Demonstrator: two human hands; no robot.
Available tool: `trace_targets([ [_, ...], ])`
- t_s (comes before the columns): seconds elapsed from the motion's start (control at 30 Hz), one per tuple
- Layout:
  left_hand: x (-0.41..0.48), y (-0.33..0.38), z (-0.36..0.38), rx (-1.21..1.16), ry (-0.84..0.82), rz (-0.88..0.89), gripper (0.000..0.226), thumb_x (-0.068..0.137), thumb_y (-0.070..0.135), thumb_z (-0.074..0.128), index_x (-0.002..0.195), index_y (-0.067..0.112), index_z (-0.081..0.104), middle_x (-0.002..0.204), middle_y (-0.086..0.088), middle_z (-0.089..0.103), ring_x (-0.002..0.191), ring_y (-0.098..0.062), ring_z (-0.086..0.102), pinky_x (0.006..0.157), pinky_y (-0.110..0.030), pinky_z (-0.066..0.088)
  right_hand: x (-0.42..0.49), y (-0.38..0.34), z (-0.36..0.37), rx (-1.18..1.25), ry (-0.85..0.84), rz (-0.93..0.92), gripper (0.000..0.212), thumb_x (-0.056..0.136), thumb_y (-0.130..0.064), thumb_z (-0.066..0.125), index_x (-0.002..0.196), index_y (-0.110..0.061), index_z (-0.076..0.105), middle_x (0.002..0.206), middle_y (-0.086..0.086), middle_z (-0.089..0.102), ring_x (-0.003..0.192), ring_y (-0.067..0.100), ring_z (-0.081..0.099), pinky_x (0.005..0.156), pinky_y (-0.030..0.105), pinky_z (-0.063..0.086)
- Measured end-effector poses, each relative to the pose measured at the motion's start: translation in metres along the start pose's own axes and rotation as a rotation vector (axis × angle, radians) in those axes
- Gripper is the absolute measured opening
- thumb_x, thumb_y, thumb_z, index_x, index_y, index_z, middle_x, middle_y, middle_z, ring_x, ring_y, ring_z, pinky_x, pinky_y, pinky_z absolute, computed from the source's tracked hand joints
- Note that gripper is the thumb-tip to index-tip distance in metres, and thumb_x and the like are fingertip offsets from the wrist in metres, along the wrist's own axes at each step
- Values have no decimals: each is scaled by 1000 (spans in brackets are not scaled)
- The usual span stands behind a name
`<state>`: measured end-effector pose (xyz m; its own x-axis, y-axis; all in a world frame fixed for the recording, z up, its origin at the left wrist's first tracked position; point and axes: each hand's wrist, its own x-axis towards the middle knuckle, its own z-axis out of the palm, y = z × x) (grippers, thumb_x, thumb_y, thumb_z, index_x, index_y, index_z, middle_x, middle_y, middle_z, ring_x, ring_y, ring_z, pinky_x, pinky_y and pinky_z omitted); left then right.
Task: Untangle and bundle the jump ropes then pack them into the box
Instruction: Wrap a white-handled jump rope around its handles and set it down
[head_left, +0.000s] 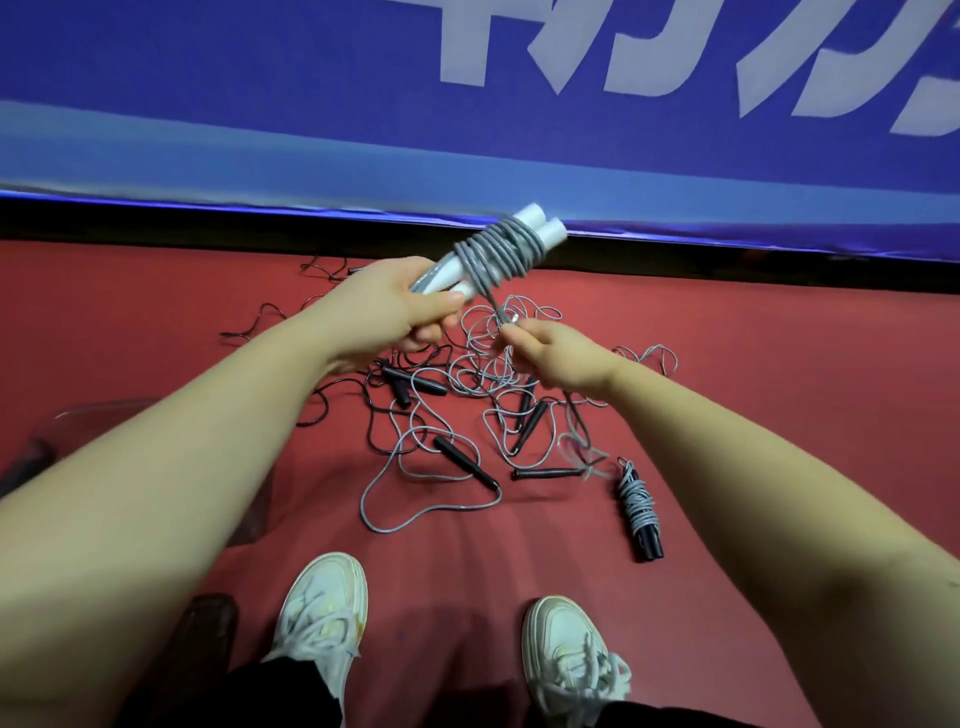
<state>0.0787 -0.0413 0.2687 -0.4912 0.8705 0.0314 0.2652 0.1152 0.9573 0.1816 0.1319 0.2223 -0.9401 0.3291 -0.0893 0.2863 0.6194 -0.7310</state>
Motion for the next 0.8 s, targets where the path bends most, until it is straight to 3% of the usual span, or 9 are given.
trace_targets([
  [0.1, 11, -4, -5, -59, 196, -21, 14, 96, 10, 51, 84, 16, 51, 72, 1, 53, 46, -2, 41, 41, -12, 31, -2, -1, 15, -113, -102, 36, 19, 100, -30, 41, 94, -16, 51, 64, -6, 43, 54, 7, 38, 47, 14, 31],
  [0.17, 18, -9, -8, 41, 319, -25, 16, 95, 12, 52, 80, 18, 52, 72, -1, 56, 49, -7, 45, 45, -19, 40, -5, -7, 26, -254, -162, 8, 15, 100, -28, 42, 93, -15, 45, 69, -5, 47, 62, 11, 44, 50, 15, 33],
  [0.23, 22, -17, -10, 285, 406, -42, 17, 93, 16, 53, 77, 19, 54, 77, -6, 63, 62, -19, 55, 65, -34, 52, -8, -17, 30, -390, -193, -6, 14, 100, -27, 41, 100, -13, 45, 88, 5, 57, 80, 22, 52, 63, 25, 35],
  [0.3, 23, -25, -12, 427, 475, -95, 7, 92, 19, 56, 90, 12, 56, 86, -9, 66, 78, -25, 60, 75, -38, 50, -12, -31, 30, -524, -174, 8, 21, 100, -26, 38, 111, -8, 44, 109, 16, 59, 91, 29, 52, 71, 29, 36],
  [0.37, 24, -36, -17, 493, 524, -158, 28, 91, 21, 60, 109, 4, 46, 98, -13, 66, 90, -29, 62, 73, -36, 45, -18, -44, 27, -635, -131, 6, 21, 99, -22, 37, 112, -7, 43, 112, 16, 59, 85, 29, 49, 68, 30, 34],
  [0.43, 24, -44, -23, 557, 533, -176, 34, 91, 21, 60, 111, 2, 39, 105, -17, 65, 95, -35, 61, 74, -38, 43, -24, -60, 24, -727, -73, -37, 20, 97, -16, 37, 113, -7, 44, 112, 15, 59, 85, 30, 50, 67, 30, 34],
  [0.53, 21, -52, -27, 693, 491, -189, 28, 92, 19, 58, 108, 8, 37, 98, -16, 62, 86, -34, 56, 69, -36, 37, -30, -82, 16, -843, 38, -129, 23, 95, -14, 40, 113, -10, 53, 107, 11, 61, 82, 27, 48, 66, 29, 36],
  [0.67, 12, -57, -20, 957, 292, -134, 20, 94, 23, 54, 101, 11, 41, 87, -12, 51, 83, -34, 51, 65, -35, 33, -31, -104, -3, -1062, 208, -229, 20, 95, -21, 47, 107, -16, 62, 89, 5, 57, 78, 28, 53, 60, 28, 34],
  [0.8, 6, -53, -11, 1035, 10, -31, 24, 88, 25, 64, 108, 14, 57, 99, -10, 64, 97, -31, 59, 72, -32, 39, -24, -113, -29, -1108, 309, -314, 26, 92, -40, 53, 109, -25, 65, 106, 3, 61, 97, 29, 58, 50, 23, 20],
])
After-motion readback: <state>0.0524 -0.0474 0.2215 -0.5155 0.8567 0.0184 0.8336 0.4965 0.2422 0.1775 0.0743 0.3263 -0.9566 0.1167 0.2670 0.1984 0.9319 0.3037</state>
